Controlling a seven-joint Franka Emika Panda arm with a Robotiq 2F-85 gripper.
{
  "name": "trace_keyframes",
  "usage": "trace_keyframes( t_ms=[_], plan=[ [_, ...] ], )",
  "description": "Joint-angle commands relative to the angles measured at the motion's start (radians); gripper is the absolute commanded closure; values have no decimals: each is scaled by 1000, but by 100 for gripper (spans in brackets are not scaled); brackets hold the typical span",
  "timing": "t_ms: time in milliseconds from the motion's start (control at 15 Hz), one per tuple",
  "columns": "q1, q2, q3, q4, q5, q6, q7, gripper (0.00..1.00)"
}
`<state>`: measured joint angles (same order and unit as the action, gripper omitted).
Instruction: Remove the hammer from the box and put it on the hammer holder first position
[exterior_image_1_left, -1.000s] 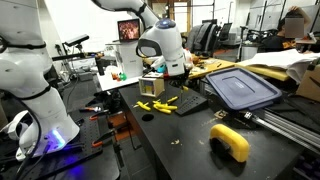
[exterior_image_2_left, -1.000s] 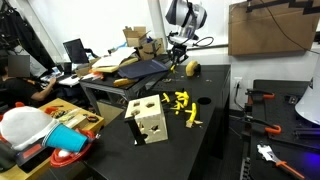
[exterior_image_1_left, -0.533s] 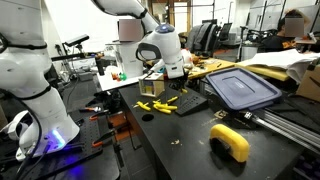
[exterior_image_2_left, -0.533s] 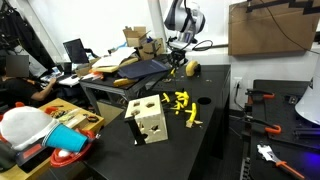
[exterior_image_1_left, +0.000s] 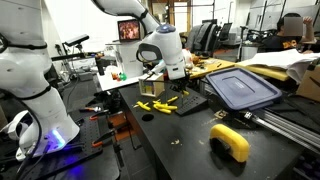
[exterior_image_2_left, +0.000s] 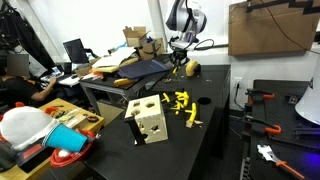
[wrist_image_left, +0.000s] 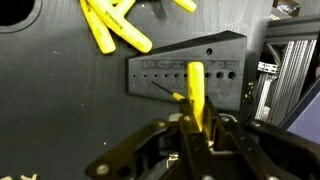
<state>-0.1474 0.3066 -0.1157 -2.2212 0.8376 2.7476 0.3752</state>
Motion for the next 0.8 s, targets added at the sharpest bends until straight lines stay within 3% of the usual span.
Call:
trace_keyframes(
  t_ms=[0, 733],
  plan=[
    [6, -6, -5, -8, -8, 19, -8, 96],
    [4, 14, 2, -4, -4, 16, -7, 96]
  ],
)
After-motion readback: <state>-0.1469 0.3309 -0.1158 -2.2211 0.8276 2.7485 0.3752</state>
